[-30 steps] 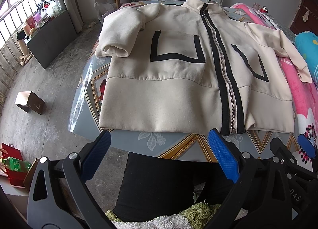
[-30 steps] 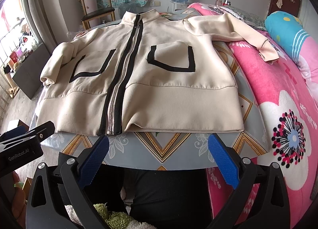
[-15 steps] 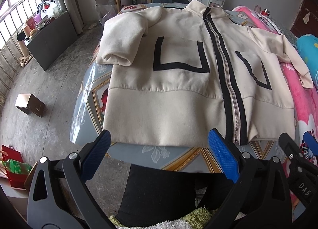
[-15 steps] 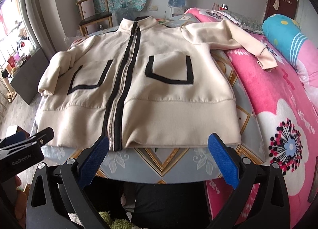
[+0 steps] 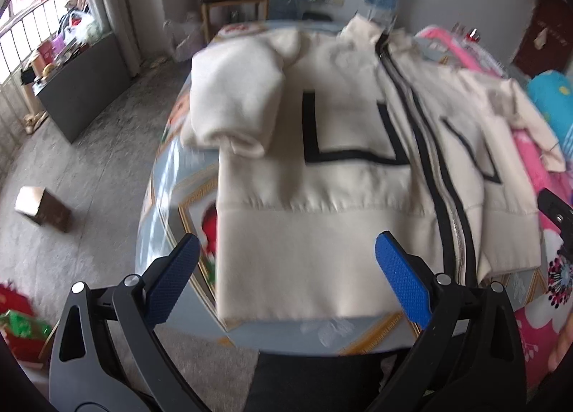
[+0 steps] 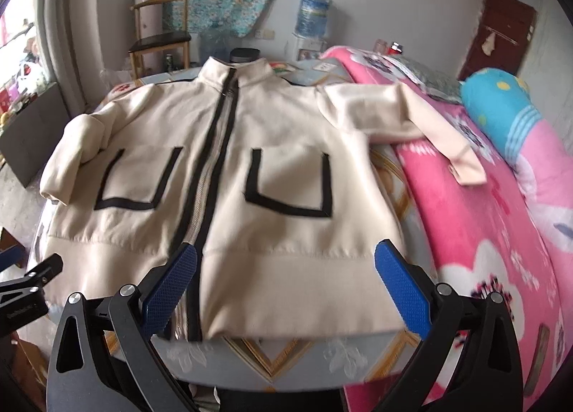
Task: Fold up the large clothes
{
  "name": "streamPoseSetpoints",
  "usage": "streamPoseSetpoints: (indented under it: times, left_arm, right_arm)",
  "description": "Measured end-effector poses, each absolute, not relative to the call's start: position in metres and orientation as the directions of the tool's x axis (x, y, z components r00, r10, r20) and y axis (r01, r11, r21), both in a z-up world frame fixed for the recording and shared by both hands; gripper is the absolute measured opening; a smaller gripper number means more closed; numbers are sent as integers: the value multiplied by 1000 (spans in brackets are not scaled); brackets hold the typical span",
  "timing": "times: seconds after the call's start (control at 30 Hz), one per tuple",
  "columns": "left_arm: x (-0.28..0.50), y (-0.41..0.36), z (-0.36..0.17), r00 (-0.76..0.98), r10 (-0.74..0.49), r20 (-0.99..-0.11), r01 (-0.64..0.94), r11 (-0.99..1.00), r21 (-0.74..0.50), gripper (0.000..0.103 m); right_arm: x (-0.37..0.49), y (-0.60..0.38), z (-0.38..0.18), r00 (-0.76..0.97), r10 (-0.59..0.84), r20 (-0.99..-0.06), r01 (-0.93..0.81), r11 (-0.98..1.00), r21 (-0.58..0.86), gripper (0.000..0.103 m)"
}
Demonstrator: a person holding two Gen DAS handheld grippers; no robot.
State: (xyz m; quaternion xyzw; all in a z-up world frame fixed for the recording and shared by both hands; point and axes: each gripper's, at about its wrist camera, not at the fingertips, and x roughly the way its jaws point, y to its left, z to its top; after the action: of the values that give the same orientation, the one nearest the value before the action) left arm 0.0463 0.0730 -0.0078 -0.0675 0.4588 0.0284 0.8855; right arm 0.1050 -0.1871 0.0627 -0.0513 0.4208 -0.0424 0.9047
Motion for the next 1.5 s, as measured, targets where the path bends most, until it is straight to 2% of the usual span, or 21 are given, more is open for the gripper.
streamPoseSetpoints:
  times: [0.17,0.37,0.57,0.73,0.77,0.8,0.87,0.93,0.97,1.03,1.13,1.23,1.3,1.4,1.47,1.5]
  left_arm:
    - [55,109,1,666,-88,-741,-77,980,-186,95]
    - [93,129,6,660,-90,-746,-79,979,-189,95]
    - [138,117,-6,606,23,-795,-65,998,-20,95]
    - [157,107,-19,577,133,-806,-42,990,134,93]
    - [158,105,-21,571,154,-806,-39,986,161,88]
    - [158,104,-21,565,164,-808,-37,984,174,76]
    - [157,102,-21,551,174,-816,-34,982,187,67]
    - [159,102,-20,545,184,-818,-36,980,197,50]
    - [158,102,-19,542,198,-817,-40,977,210,45]
    - [159,103,-17,539,208,-816,-47,975,217,24]
    - [163,108,-13,528,221,-820,-69,974,218,10]
    - [166,118,2,539,204,-817,-97,979,180,7]
    - [169,130,22,556,145,-818,-118,988,96,7]
    - [176,151,53,607,-49,-793,-123,980,-155,7]
    - [183,168,69,647,-268,-714,-91,902,-421,7]
    - [185,175,72,659,-343,-670,-78,854,-514,7]
  right_arm:
    - [132,-169,66,651,62,-756,-108,994,-11,97]
    - [178,-135,56,582,291,-759,-256,952,168,97]
    - [224,-103,24,447,414,-793,-276,907,318,97]
    - [233,-92,4,389,428,-816,-251,901,353,97]
    - [232,-93,2,391,427,-816,-247,902,354,97]
    - [231,-93,1,393,424,-816,-242,904,353,97]
    - [232,-95,-3,393,420,-818,-236,906,351,97]
    - [231,-101,-4,392,418,-820,-234,907,350,97]
    - [233,-105,-5,390,417,-821,-232,907,350,97]
    - [233,-110,-3,394,420,-818,-234,906,352,97]
    - [229,-120,1,407,422,-810,-235,905,354,97]
    - [226,-132,4,427,418,-802,-229,908,351,97]
    - [224,-143,5,438,413,-799,-217,911,352,97]
    - [224,-158,6,445,411,-795,-194,912,363,97]
    - [222,-167,7,454,411,-791,-180,911,370,97]
    - [222,-170,7,458,412,-788,-174,911,375,97]
